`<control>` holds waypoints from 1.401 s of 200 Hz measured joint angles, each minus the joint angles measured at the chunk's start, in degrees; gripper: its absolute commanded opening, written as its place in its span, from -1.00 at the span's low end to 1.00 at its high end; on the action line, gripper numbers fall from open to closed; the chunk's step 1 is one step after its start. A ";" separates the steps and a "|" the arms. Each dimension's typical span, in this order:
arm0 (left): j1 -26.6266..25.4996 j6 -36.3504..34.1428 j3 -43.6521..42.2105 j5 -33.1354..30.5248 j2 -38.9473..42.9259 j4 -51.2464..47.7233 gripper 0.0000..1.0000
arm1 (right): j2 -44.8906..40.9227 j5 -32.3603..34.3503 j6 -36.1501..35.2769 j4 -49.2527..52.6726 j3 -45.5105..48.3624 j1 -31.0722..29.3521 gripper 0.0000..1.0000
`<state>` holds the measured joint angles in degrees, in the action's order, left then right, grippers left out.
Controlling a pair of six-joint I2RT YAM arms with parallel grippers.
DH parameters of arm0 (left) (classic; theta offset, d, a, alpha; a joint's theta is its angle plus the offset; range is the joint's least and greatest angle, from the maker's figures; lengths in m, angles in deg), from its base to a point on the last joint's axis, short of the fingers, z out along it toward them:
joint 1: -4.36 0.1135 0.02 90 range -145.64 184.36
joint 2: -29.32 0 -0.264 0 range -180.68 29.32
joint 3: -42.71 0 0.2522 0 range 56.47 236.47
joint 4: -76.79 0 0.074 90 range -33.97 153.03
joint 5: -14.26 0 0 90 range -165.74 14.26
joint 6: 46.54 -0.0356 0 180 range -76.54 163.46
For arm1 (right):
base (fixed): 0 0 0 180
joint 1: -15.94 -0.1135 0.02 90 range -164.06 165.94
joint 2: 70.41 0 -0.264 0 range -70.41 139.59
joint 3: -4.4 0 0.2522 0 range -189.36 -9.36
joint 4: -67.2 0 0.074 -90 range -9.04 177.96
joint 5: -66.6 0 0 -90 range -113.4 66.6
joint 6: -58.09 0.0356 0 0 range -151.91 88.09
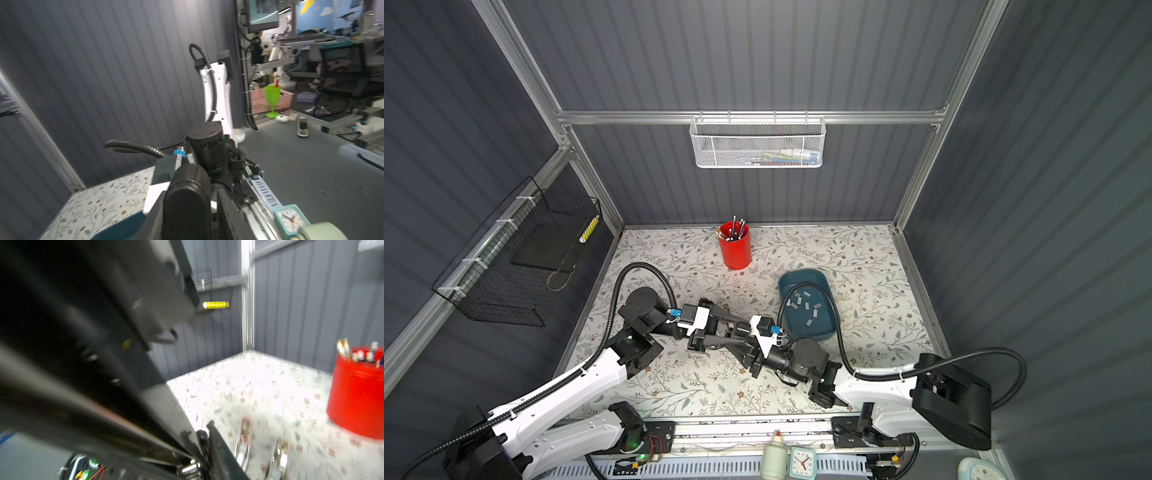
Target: Load the staples into the stapler
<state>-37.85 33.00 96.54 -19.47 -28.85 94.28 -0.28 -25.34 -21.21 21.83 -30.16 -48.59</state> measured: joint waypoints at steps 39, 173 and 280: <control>-0.24 -1.03 0.48 -16.92 1.73 -6.01 0.77 | -5.29 10.78 7.69 20.33 -1.25 -0.07 -0.97; -0.07 3.67 4.83 -86.18 4.33 -18.93 0.99 | 18.69 31.43 25.77 75.21 -38.84 5.11 -1.00; 0.02 3.69 4.83 -90.23 5.46 -20.15 0.99 | 35.23 25.00 21.81 81.79 -53.51 14.62 -1.00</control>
<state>-37.83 36.69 101.37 -109.70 -23.39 74.13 34.96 -0.33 0.60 103.62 -83.67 -33.97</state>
